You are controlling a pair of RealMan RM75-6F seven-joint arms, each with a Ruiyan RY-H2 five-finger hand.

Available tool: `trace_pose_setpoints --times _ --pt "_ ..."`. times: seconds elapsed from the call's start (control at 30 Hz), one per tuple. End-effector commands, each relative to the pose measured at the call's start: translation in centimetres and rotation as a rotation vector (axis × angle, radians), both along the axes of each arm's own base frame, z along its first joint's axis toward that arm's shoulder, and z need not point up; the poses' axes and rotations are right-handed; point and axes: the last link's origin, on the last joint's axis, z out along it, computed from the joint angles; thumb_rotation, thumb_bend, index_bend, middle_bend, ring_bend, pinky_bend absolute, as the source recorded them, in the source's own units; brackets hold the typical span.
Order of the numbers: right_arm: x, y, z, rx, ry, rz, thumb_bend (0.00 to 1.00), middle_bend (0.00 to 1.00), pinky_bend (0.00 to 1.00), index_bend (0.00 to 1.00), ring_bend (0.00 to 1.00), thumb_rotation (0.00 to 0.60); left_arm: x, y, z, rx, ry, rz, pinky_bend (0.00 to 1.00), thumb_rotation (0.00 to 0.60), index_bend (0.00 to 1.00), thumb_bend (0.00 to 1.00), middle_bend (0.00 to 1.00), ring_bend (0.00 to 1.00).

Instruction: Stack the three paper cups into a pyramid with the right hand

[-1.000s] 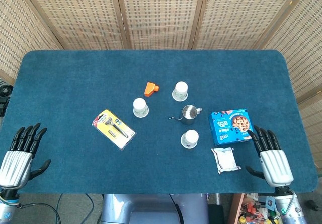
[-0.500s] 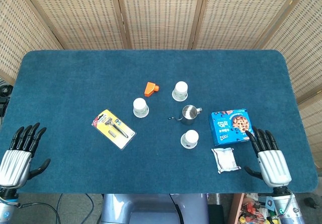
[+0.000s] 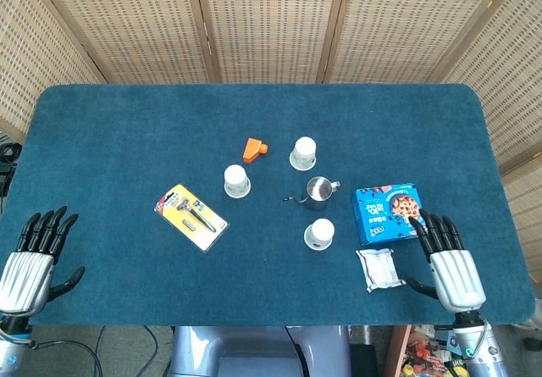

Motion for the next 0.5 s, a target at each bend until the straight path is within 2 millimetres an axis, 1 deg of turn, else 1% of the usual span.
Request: trace_pose_setpoints --times 0.03,0.23,0.3,0.33,0.4,0.43,0.5 --pt "0.7 -1.3 0.0 -0.002 -0.002 0.012 0.07 0.0 0.0 0.0 0.0 0.6 -0.2 0.2 -0.1 -0.004 0.003 0.01 0.0 0.6 0.02 0.28 0.0 0.0" --pt "4.1 -6.0 0.9 -0.031 0.014 0.078 0.07 0.0 0.0 0.0 0.0 0.6 -0.6 0.8 -0.4 -0.001 0.006 0.027 0.0 0.6 0.02 0.29 0.0 0.0" --pt "5.1 -7.1 1.1 -0.038 0.015 0.099 0.07 0.0 0.0 0.0 0.0 0.6 -0.6 0.9 -0.4 0.001 0.006 0.027 0.0 0.6 0.02 0.28 0.0 0.0" --pt "6.3 -8.6 1.2 -0.045 0.01 0.122 0.07 0.0 0.0 0.0 0.0 0.6 -0.6 1.0 -0.4 0.004 0.005 0.027 0.0 0.6 0.02 0.28 0.0 0.0" --pt "7.7 -10.6 1.1 -0.041 0.013 0.127 0.07 0.0 0.0 0.01 0.0 0.6 -0.8 1.1 -0.5 0.006 0.004 0.029 0.0 0.6 0.02 0.28 0.0 0.0" --pt "8.1 -11.2 1.0 -0.039 0.014 0.128 0.07 0.0 0.0 0.02 0.0 0.6 -0.8 1.1 -0.5 0.007 0.004 0.031 0.0 0.6 0.02 0.28 0.0 0.0" --pt "9.6 -13.4 0.5 -0.023 0.024 0.135 0.07 0.0 0.0 0.03 0.0 0.6 -0.9 1.3 -0.5 0.01 0.003 0.033 0.0 0.6 0.02 0.28 0.0 0.0"
